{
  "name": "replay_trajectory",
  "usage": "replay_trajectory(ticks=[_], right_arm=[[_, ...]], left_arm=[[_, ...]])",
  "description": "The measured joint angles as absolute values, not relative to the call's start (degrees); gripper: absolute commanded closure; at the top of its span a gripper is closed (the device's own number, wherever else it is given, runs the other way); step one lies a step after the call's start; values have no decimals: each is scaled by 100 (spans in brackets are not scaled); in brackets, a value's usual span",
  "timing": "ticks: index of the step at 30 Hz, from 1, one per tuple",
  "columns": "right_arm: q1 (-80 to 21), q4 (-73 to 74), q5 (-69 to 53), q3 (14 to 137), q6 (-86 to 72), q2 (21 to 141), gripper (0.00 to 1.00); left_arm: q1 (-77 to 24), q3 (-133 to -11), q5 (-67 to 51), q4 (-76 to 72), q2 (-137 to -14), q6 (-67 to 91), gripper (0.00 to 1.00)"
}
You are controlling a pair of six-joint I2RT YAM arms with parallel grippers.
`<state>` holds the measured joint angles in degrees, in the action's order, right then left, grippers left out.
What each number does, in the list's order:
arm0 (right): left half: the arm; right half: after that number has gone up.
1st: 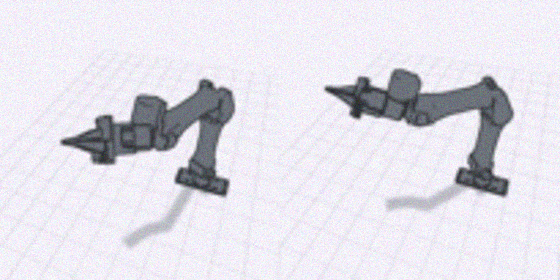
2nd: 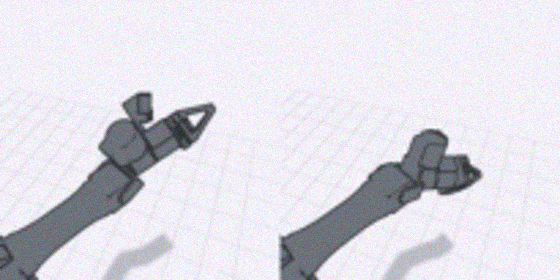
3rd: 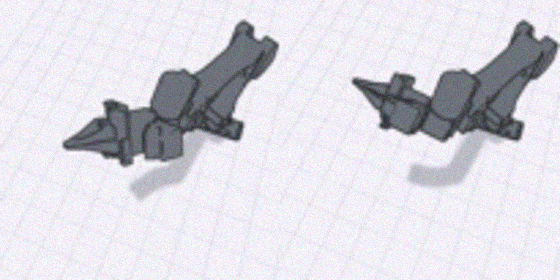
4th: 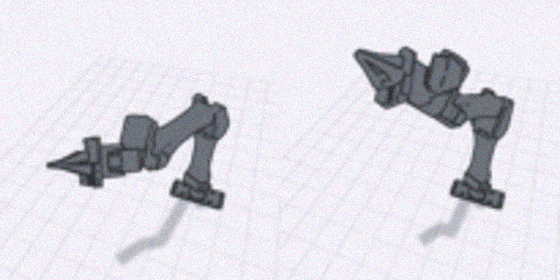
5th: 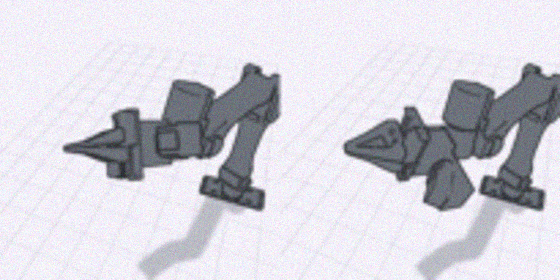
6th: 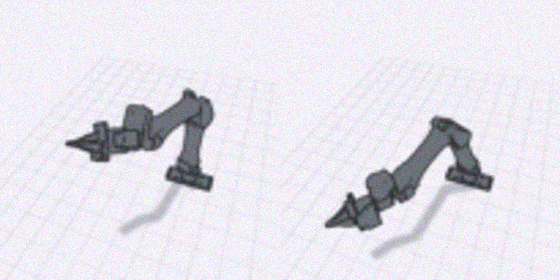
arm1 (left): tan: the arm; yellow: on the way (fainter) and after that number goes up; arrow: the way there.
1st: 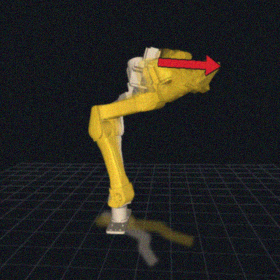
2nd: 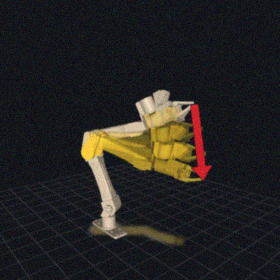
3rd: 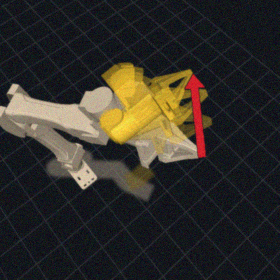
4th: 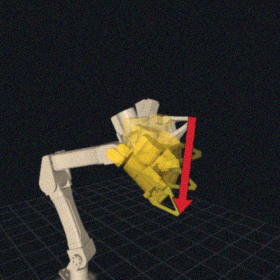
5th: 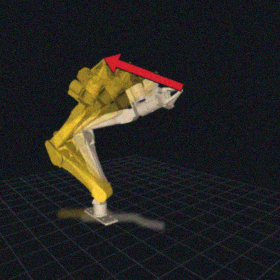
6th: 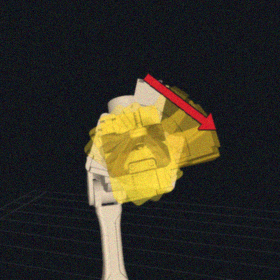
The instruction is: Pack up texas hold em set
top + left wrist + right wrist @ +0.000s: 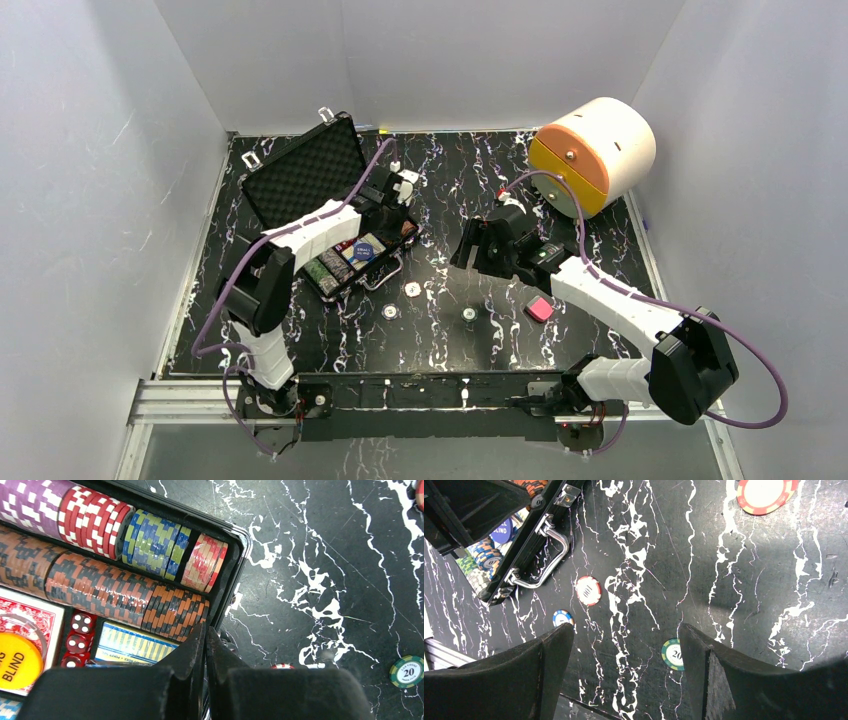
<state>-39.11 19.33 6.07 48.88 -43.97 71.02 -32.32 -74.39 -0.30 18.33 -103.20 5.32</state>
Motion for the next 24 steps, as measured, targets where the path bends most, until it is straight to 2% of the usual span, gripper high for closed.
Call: replay_trajectory(ticks=[11, 15, 20, 24], right_arm=[[-3911, 1966, 655, 4888, -4397, 7102, 15], [-3911, 2043, 781, 4925, -4394, 7105, 13], [-3907, 2176, 1046, 5078, -4340, 7164, 11], [-3868, 2362, 1203, 5277, -4206, 7356, 11]], left_arm=[[-3232, -7446, 30, 1831, -10449, 582, 100], [-3232, -7502, 3, 1942, -10438, 589, 82], [-3229, -7524, -141, 2049, -10160, 657, 74], [-3203, -7537, -287, 2021, -9618, 764, 62]])
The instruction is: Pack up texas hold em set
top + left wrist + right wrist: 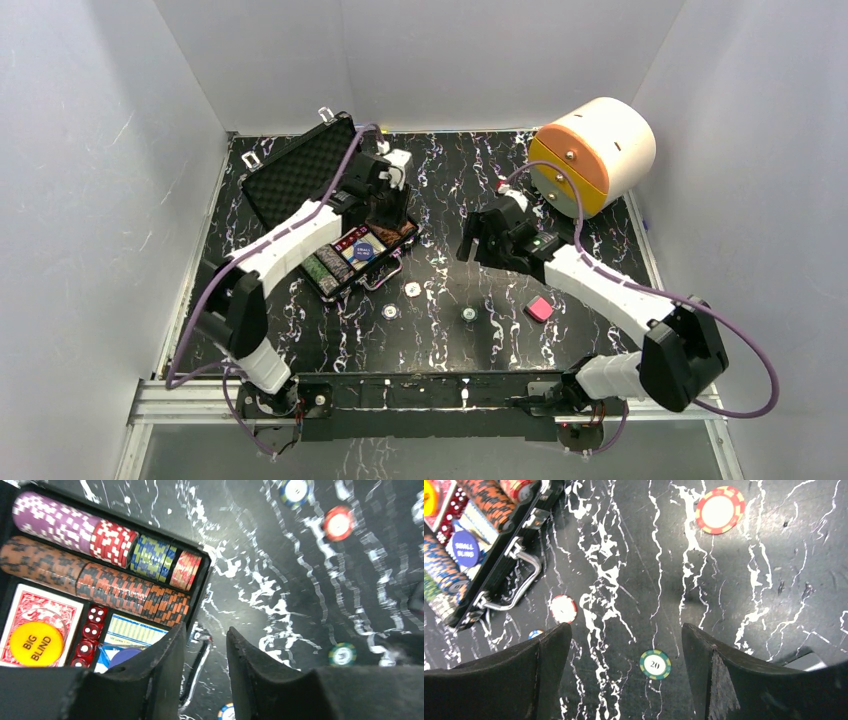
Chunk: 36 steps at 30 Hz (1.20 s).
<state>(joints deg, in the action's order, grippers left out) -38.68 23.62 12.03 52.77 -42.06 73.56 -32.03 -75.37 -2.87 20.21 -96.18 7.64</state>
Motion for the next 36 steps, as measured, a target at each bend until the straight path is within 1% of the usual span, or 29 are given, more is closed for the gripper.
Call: replay_trajectory(ticks=[4, 8, 11, 12, 17, 20, 25, 34, 36], right_arm=[[-3830, 2491, 1201, 5575, -3953, 7826, 12], [-3865, 2700, 1044, 5931, -3575, 8442, 12], [-4093, 2934, 1061, 6307, -3356, 8947, 12], [-4219, 3000, 1070, 6460, -3291, 9131, 12], [-4934, 3197, 1076, 7253, -3153, 10016, 13], [-5297, 3339, 1081, 7787, -3146, 10615, 15], [-5629, 3529, 1074, 8313, -3155, 11306, 22], [-5627, 3953, 1186, 8831, -3159, 11837, 38], [-5627, 4056, 1216, 8921, -3151, 11900, 50]], left_arm=[[-3199, -7393, -318, 1787, -8877, 961, 49], [-3181, -6973, -51, 1579, -8014, 1223, 23], [-3153, -6829, 346, 1573, -7529, 1306, 3], [-3138, -6825, 497, 1564, -7380, 1304, 2], [-3107, -6866, 1111, 1494, -6705, 1221, 2], [-3105, -7017, 1361, 1505, -6490, 1223, 2], [-3096, -7122, 1470, 1562, -6250, 1225, 2], [-3096, -7089, 1457, 1743, -6086, 1326, 2], [-3096, -7085, 1457, 1809, -6086, 1361, 2]])
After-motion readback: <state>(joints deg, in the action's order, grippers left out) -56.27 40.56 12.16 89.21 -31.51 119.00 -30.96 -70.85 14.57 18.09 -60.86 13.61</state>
